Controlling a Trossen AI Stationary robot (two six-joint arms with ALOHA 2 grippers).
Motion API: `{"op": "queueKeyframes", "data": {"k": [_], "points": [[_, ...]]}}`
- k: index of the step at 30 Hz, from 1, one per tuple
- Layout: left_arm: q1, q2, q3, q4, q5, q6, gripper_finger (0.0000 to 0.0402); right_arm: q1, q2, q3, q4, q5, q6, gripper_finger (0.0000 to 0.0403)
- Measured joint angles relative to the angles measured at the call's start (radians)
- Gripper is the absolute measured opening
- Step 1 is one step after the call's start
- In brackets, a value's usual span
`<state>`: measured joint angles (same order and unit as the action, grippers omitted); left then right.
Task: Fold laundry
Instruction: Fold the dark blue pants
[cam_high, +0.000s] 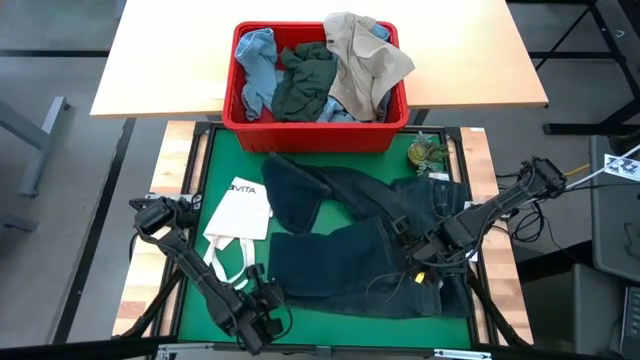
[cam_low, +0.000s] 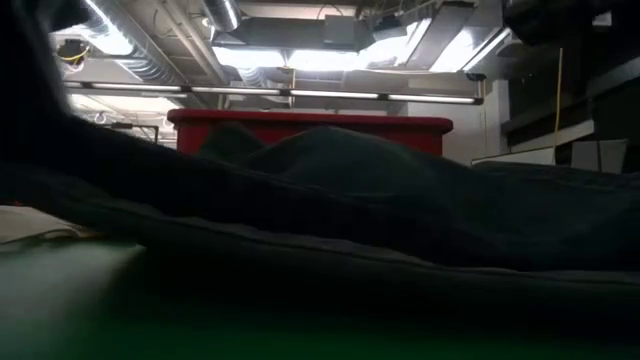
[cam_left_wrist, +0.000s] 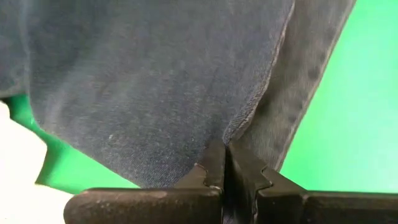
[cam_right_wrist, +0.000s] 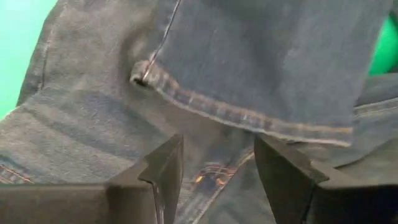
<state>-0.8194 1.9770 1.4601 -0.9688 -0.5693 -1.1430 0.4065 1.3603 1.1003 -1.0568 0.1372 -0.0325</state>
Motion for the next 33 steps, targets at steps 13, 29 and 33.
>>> {"op": "queueKeyframes", "data": {"k": [13,29,33], "points": [[0.007,0.000,-0.002,-0.007,0.154,-0.032,0.0068,0.000,0.000,-0.179,0.248,-0.023,0.058,0.0195],[0.066,0.027,-0.002,0.246,0.058,0.167,0.0186,0.000,0.000,-0.195,0.282,-0.104,0.058,0.0195],[0.083,0.068,-0.002,0.256,0.045,0.185,0.0187,0.000,0.000,-0.195,0.287,-0.104,0.058,0.0195]]}}
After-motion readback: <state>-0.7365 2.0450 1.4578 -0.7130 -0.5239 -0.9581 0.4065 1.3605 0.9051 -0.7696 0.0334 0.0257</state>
